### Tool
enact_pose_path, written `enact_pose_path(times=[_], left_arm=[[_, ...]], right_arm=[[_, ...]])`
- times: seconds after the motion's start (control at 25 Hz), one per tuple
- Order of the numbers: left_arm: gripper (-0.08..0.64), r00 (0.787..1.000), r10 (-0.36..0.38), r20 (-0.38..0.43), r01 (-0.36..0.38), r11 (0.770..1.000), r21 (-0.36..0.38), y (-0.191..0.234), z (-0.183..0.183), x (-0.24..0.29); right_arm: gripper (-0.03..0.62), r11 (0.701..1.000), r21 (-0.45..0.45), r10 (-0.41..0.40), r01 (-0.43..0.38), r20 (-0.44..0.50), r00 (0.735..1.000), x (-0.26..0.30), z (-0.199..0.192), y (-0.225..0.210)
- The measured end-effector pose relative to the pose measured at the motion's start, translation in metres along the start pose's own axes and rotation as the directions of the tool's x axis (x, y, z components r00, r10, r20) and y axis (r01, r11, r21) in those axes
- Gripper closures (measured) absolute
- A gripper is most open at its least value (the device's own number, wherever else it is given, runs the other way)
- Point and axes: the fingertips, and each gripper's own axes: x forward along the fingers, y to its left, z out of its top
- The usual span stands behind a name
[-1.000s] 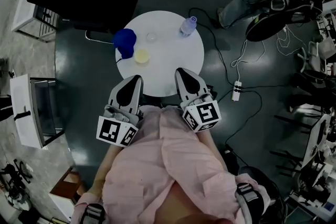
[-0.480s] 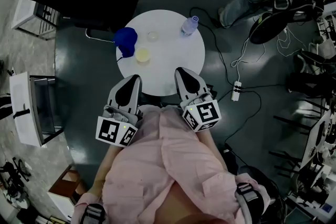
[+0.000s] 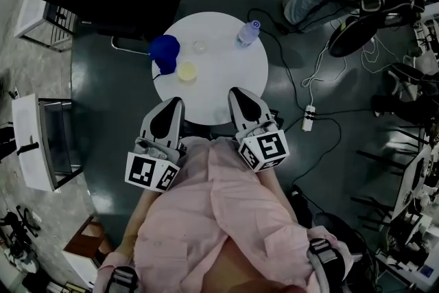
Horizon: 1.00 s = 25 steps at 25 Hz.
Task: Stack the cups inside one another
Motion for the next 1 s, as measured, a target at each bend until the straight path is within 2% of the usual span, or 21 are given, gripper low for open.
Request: enact_pose_path(times=[0.64,1.0], left_arm=[[0.541,1.0,-0.009,-0.012,0.009,1.0,-0.021,0.014,-0.001,0.002],[0.541,0.999,-0.017,-0.027,0.016,0.999,-0.05,0.045,0.013,0.007]], right_arm=[[0.557,1.0,0.0,-0.027,0.027,-0.021,0.999,0.009,-0.003,0.002],[0.557,0.998,0.004,-0.061,0.061,-0.049,0.997,0.034,0.004,0.012]])
